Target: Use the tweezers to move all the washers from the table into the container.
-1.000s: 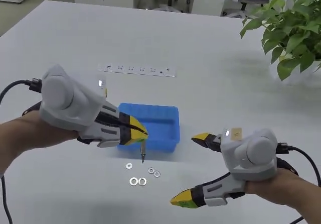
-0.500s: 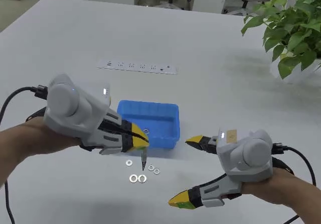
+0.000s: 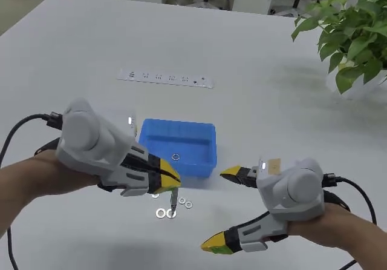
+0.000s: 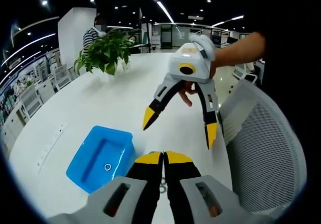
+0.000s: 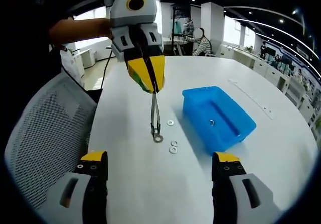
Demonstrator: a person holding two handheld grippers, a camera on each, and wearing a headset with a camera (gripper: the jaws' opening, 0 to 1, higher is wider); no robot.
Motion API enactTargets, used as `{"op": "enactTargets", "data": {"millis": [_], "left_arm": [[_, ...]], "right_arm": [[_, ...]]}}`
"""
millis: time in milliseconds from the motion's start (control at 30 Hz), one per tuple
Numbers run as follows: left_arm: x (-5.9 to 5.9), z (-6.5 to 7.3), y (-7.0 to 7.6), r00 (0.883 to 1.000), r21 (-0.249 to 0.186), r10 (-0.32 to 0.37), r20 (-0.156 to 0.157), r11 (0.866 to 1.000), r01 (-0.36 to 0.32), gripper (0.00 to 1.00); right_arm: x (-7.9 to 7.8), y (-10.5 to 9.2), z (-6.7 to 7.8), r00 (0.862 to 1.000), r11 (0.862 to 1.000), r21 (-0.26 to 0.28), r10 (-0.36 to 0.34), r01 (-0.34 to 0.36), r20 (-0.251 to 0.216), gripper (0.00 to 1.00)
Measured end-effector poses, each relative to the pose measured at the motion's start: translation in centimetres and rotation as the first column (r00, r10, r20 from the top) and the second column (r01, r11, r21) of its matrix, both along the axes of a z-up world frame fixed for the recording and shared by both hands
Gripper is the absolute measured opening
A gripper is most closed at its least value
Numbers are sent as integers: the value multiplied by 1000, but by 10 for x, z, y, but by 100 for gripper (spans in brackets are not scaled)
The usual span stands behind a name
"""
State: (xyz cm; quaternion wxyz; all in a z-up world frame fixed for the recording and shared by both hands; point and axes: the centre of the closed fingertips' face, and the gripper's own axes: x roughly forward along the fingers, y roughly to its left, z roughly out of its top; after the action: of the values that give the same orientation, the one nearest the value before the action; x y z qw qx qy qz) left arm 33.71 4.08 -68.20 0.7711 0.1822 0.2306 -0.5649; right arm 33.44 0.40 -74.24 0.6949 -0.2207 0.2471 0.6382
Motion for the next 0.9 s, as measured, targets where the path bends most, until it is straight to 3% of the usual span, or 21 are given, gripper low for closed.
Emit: {"op": "enactTargets", "data": {"millis": [633,900], "left_arm": [[-4,-7,-3,1000,-2,-2,1,1000,2,5],[-6,-8,-3,1000,18,-21,8,1000,21,5]], "right_arm": [[-2,6,-2,1000,1000,-1,15,-15,-8,84],[-4,14,-2,999,998,5,55,-55,-4,76]]}}
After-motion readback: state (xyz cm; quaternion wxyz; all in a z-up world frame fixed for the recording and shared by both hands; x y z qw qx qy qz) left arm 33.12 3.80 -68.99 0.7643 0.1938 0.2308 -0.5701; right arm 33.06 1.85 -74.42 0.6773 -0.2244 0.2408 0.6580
